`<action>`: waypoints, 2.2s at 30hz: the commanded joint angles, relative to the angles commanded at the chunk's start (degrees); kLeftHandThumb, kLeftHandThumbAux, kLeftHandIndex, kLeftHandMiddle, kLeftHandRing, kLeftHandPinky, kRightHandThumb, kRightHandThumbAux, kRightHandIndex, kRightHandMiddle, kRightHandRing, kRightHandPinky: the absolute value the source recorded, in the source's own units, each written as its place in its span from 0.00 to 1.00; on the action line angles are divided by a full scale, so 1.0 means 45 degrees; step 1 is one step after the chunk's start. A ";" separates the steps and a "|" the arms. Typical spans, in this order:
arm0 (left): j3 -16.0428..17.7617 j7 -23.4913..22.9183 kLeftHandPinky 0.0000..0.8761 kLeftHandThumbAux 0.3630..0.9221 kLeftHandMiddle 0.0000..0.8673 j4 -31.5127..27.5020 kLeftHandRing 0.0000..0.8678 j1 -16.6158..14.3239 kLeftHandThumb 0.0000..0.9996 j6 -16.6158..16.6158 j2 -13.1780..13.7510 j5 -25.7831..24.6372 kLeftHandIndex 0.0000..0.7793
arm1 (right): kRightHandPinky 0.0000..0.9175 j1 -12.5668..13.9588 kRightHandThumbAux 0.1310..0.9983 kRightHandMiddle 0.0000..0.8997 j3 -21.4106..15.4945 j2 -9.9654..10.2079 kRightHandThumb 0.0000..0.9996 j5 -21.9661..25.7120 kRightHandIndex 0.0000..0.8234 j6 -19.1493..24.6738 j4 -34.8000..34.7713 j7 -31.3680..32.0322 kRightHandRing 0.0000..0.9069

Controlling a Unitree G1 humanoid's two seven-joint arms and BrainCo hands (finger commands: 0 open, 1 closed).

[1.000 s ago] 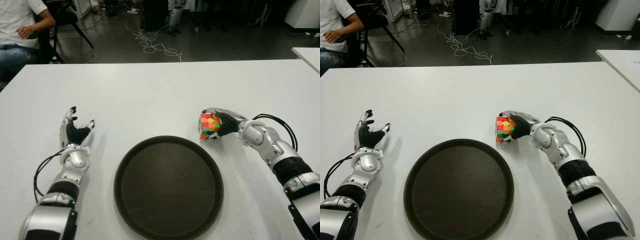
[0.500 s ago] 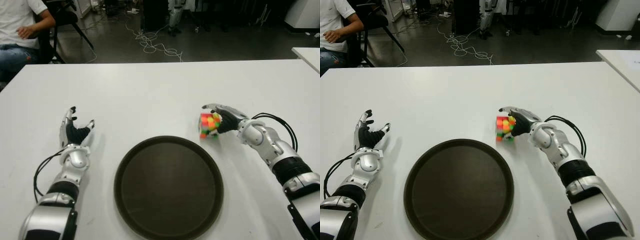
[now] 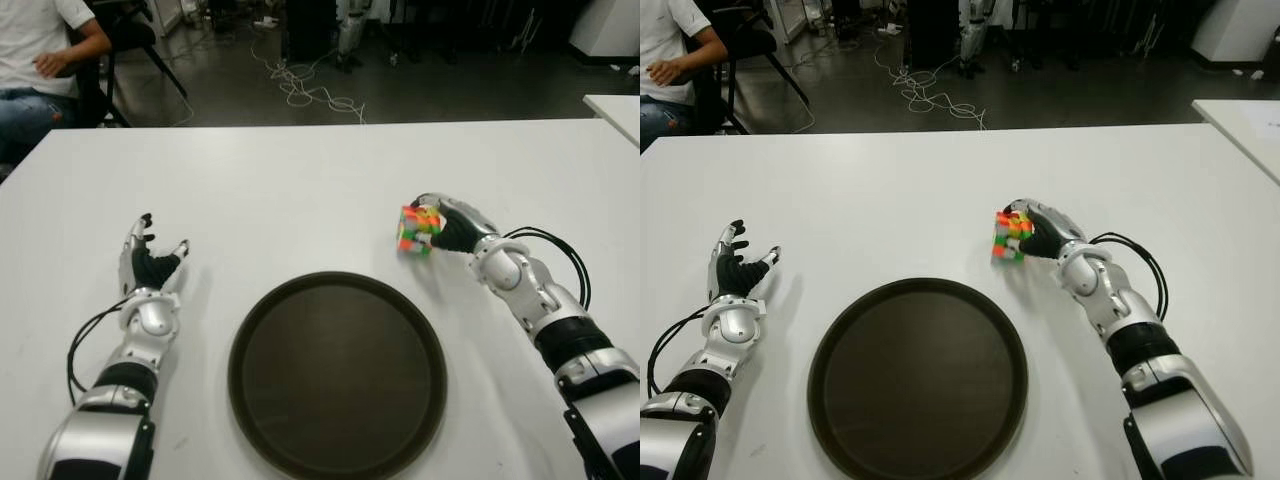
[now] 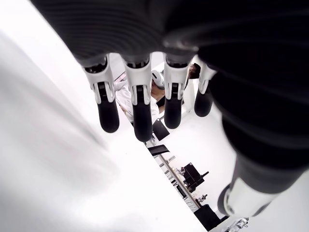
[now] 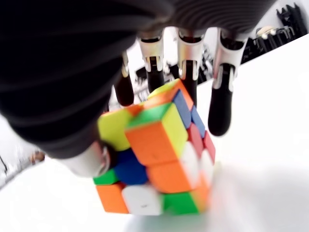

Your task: Pick up the Rubik's Cube and put it in the plate

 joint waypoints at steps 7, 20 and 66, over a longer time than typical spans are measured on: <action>-0.0014 0.0050 0.22 0.64 0.19 -0.0006 0.21 -0.0019 0.15 0.0085 -0.0012 0.0022 0.13 | 0.77 0.0015 0.69 0.74 -0.0126 0.0071 0.70 0.0256 0.52 -0.0132 0.0115 0.0076 0.77; 0.0030 0.0026 0.20 0.67 0.19 -0.0012 0.19 -0.0034 0.15 0.0113 -0.0037 -0.0043 0.13 | 0.82 0.0168 0.68 0.83 -0.0495 0.0327 0.69 0.0566 0.52 0.0173 -0.0128 -0.0148 0.83; -0.0027 0.0129 0.19 0.65 0.16 0.0005 0.18 -0.0052 0.17 0.0137 -0.0027 0.0037 0.12 | 0.83 0.0258 0.69 0.84 -0.0889 0.0672 0.69 0.0919 0.52 0.0560 -0.0234 -0.0510 0.84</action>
